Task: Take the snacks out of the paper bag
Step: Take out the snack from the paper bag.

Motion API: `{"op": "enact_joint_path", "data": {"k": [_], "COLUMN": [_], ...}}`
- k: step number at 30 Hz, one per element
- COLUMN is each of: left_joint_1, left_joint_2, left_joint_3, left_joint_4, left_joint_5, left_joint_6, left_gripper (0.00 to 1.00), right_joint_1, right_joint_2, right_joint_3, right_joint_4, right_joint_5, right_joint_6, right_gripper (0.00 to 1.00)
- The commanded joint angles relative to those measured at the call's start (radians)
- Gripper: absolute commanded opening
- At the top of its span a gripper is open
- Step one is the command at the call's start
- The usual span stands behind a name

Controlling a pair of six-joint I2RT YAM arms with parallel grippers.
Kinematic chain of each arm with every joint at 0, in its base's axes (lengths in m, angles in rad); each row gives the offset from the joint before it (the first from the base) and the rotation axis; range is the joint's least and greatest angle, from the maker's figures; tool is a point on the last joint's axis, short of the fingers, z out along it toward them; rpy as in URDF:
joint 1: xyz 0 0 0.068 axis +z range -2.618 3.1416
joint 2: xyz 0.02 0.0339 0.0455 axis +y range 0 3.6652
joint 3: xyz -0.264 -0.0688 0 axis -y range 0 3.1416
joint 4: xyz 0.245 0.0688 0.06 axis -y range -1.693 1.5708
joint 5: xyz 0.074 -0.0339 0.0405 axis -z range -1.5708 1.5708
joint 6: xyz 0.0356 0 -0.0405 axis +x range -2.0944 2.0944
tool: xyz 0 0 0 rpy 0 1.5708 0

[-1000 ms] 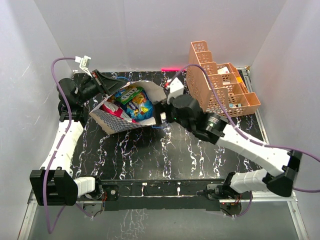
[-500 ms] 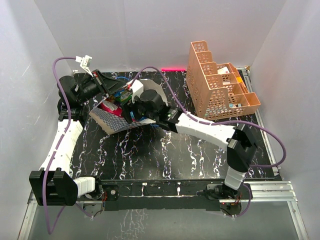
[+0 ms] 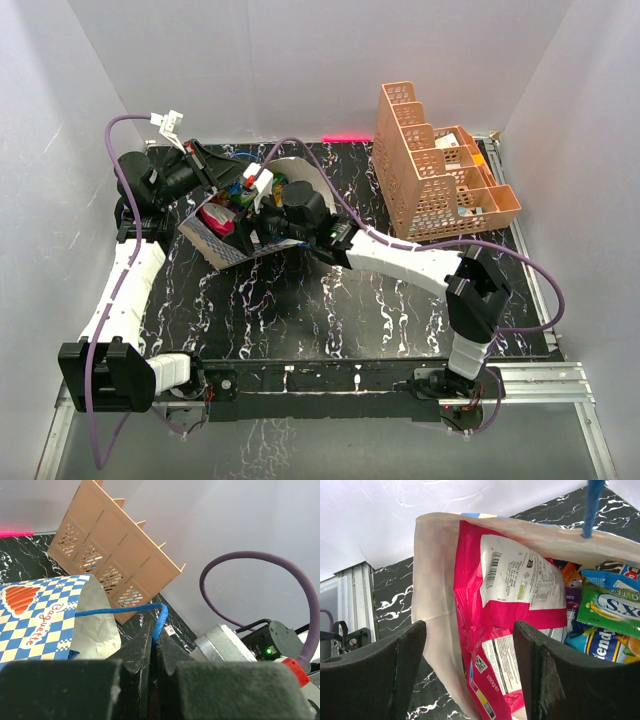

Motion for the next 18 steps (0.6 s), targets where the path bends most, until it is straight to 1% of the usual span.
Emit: {"op": "enact_joint_path", "data": {"k": [1,6,9,12,14,17,18], "left_joint_1": [-0.008,-0.009,-0.008,-0.009,-0.008,-0.009,-0.008], "left_joint_2": [-0.034,-0.036,-0.034,-0.034,-0.035,-0.037,-0.038], "left_joint_3": [0.040,0.044,0.044,0.048,0.048,0.047,0.047], "left_joint_4": [0.043,0.031,0.043,0.037,0.033,0.033,0.032], "left_joint_5": [0.015,0.014,0.014,0.014,0.013,0.012,0.012], "left_joint_6": [-0.030,-0.025,-0.034,-0.030,-0.027,-0.027,-0.026], "left_gripper": [0.00,0.00,0.00,0.00,0.00,0.00,0.00], "right_joint_1": [0.013,0.032,0.051,0.073,0.075,0.076,0.076], "right_joint_2": [0.041,0.060,0.074,0.095,0.102,0.128,0.139], "right_joint_3": [0.064,0.084,0.105,0.146,0.159,0.192,0.206], "right_joint_4": [0.071,0.065,0.046,0.000,-0.010,-0.046,-0.062], "right_joint_5": [0.005,0.046,0.148,0.280,0.353,0.392,0.394], "right_joint_6": [-0.001,-0.040,-0.084,-0.127,-0.129,-0.135,-0.136], "right_gripper": [0.72,0.72,0.71,0.66,0.61,0.50,0.49]}}
